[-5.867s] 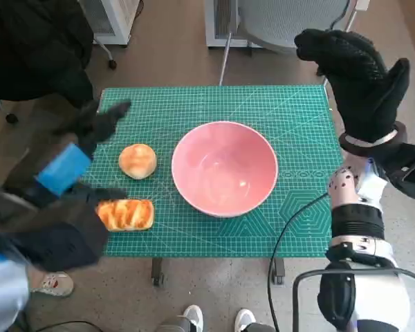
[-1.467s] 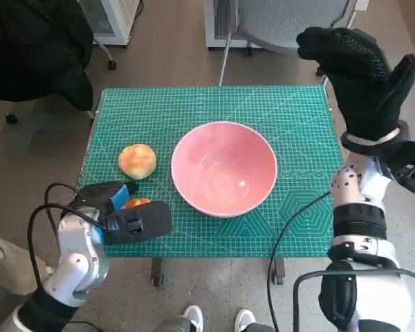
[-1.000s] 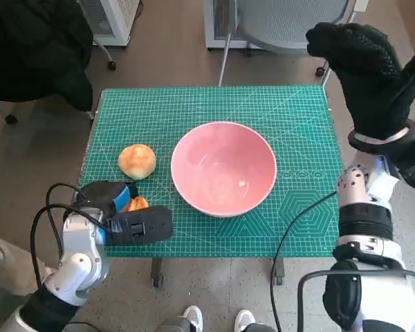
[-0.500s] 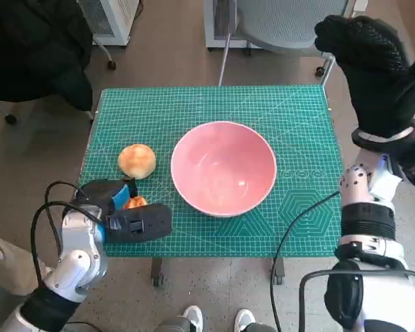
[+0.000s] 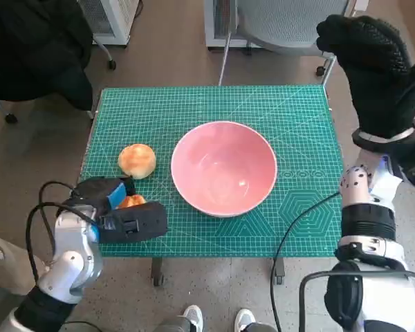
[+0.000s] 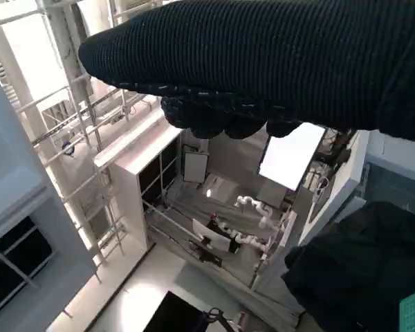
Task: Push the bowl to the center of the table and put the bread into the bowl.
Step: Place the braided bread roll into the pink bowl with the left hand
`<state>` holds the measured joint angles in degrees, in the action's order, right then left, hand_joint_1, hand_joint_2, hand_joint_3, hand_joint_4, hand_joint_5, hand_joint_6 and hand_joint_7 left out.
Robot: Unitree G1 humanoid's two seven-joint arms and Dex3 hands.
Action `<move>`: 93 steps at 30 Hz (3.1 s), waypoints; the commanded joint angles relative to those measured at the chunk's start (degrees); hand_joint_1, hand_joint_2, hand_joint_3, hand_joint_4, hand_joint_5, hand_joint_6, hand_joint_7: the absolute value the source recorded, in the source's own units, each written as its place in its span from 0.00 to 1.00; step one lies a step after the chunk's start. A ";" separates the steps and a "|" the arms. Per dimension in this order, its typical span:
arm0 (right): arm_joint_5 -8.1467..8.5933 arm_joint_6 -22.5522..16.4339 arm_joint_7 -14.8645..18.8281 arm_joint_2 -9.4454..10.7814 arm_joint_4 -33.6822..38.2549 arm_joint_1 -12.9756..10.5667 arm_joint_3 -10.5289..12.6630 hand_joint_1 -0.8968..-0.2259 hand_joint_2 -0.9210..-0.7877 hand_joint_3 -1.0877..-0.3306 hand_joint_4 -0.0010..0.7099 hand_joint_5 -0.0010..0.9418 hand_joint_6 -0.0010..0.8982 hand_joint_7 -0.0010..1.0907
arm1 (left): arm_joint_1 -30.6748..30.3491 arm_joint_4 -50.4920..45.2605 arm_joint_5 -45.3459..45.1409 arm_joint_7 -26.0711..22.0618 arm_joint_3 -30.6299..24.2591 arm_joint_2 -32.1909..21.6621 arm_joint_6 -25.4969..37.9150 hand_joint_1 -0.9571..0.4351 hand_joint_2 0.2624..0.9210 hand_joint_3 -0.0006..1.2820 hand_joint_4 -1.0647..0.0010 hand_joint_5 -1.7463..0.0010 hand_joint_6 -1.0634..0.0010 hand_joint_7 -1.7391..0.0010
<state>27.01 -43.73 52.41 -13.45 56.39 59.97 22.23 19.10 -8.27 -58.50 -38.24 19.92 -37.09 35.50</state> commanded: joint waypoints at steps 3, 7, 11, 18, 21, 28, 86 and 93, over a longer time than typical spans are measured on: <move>-0.35 0.56 -0.32 -0.88 1.04 -0.91 0.04 0.20 0.00 0.38 0.33 0.00 0.32 0.00 | 0.21 -5.08 -1.05 -1.95 -2.69 -1.89 -0.43 0.69 0.95 0.18 0.51 0.12 0.42 0.42; -0.39 0.86 -0.51 -1.49 1.42 -0.64 0.21 0.20 0.00 0.38 0.33 0.00 0.33 0.00 | 1.78 -9.34 -1.26 -4.00 -4.95 -2.94 -0.77 0.69 0.85 0.26 0.52 0.11 0.38 0.44; -0.56 0.74 -0.78 -1.67 1.95 -0.42 0.16 0.20 0.00 0.37 0.33 0.00 0.33 0.00 | 3.08 -11.17 -0.94 -4.62 -6.62 -3.43 -1.92 0.69 0.77 0.33 0.51 0.11 0.37 0.43; -0.51 0.92 -1.01 -1.73 2.50 -0.28 0.10 0.17 0.00 0.37 0.33 0.00 0.33 0.00 | 6.25 -13.97 -0.14 -4.96 -9.20 -3.57 -3.97 0.69 0.61 0.47 0.48 0.10 0.38 0.39; -0.44 1.17 -1.14 -1.68 2.54 -0.25 0.08 0.17 0.00 0.37 0.33 0.00 0.33 0.00 | 7.87 -14.64 0.39 -4.99 -9.94 -3.40 -4.94 0.69 0.53 0.52 0.45 0.11 0.35 0.40; -0.27 1.89 -1.44 -1.45 1.91 -0.46 0.04 0.16 0.00 0.41 0.33 0.00 0.33 0.00 | 10.85 -15.97 0.85 -5.88 -10.62 -3.11 -6.71 0.69 0.48 0.55 0.44 0.11 0.32 0.42; -0.28 1.87 -1.25 -3.02 -0.20 -2.11 0.25 0.17 0.00 0.43 0.32 0.00 0.34 0.00 | 39.89 13.94 -1.62 -2.88 4.53 21.60 -14.13 0.95 0.70 0.56 0.64 0.05 0.43 0.82; -0.46 1.55 -1.54 -3.28 -0.56 -2.56 0.27 0.18 0.00 0.40 0.31 0.00 0.34 0.00 | 42.18 18.27 0.88 -2.67 5.34 23.69 -13.91 0.96 0.61 0.65 0.65 0.02 0.57 0.88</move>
<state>26.80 -42.12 51.17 -16.34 55.79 59.15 22.42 59.75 8.81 -58.41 -41.75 24.74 -14.00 21.78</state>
